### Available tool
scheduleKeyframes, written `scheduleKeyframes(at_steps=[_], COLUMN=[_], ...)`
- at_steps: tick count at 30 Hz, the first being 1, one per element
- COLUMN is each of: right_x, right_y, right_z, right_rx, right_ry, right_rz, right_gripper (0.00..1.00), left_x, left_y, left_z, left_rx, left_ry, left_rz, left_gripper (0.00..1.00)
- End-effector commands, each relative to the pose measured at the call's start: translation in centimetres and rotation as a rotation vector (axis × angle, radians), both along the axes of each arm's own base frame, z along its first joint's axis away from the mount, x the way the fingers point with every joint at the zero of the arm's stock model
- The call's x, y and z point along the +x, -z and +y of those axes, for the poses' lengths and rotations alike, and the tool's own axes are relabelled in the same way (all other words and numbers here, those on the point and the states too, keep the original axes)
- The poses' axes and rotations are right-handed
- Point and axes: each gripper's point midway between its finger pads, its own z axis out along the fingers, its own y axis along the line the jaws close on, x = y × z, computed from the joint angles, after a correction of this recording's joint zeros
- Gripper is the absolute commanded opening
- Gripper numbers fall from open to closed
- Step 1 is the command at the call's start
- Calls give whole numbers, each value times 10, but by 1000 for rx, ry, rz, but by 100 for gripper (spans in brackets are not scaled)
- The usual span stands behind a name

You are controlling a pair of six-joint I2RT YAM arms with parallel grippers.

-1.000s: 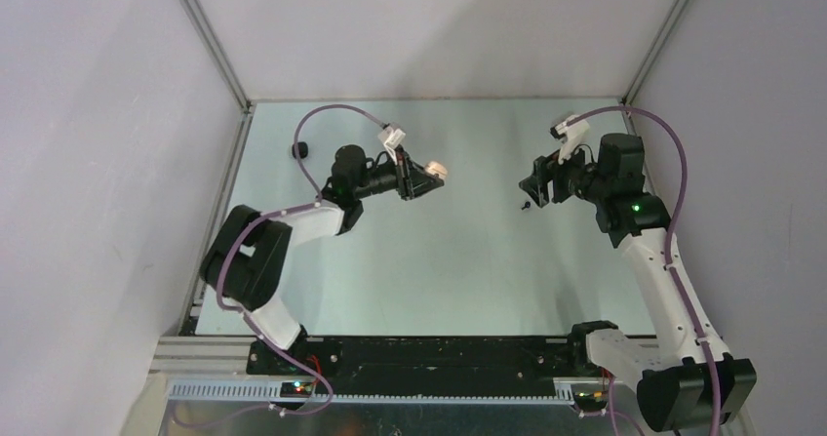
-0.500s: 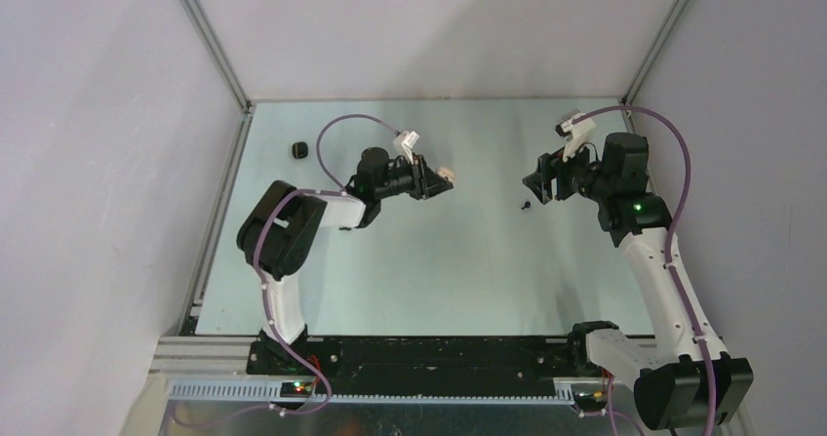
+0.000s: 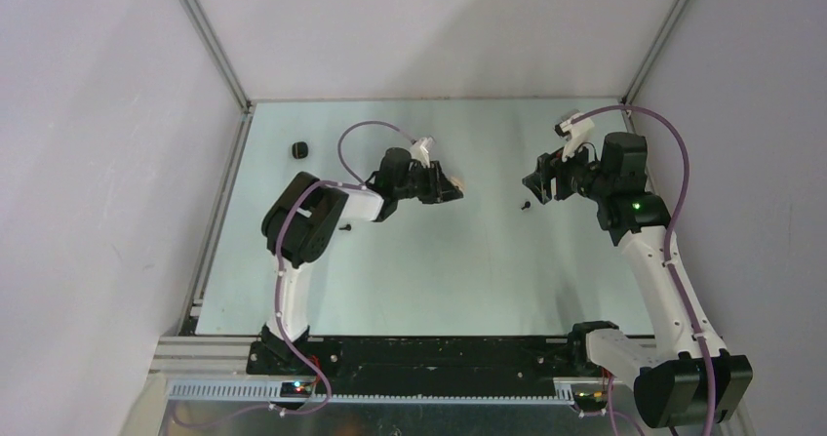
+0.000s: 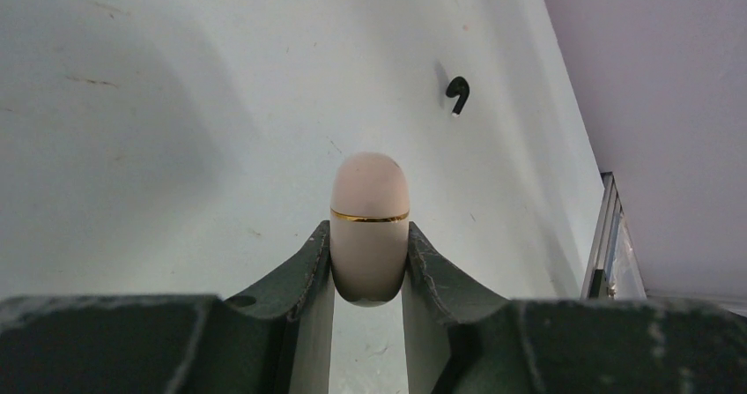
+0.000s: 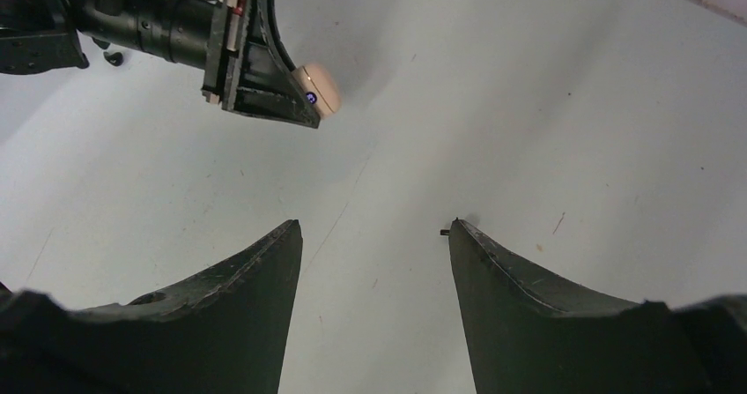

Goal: Insert the wireless bluetooth earbuds into the charging case
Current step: Place the charging case with the earbuds at the center of the board.

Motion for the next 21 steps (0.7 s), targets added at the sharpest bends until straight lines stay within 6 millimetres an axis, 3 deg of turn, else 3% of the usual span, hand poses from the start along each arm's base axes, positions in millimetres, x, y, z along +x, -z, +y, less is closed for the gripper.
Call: scheduleKeyframes(at_steps=[1, 21], right_x=[-1, -3], right_y=[-12, -17], right_z=[1, 1], right_rx=[7, 13], right_ry=[-11, -13], right_rz=[-49, -61], right_gripper=[67, 67], left_x=[-1, -10], left_y=[3, 34], left_z=[-15, -52], left_rx=[-7, -36], left_ry=[10, 86], left_rz=[38, 217], left_gripper=[4, 29])
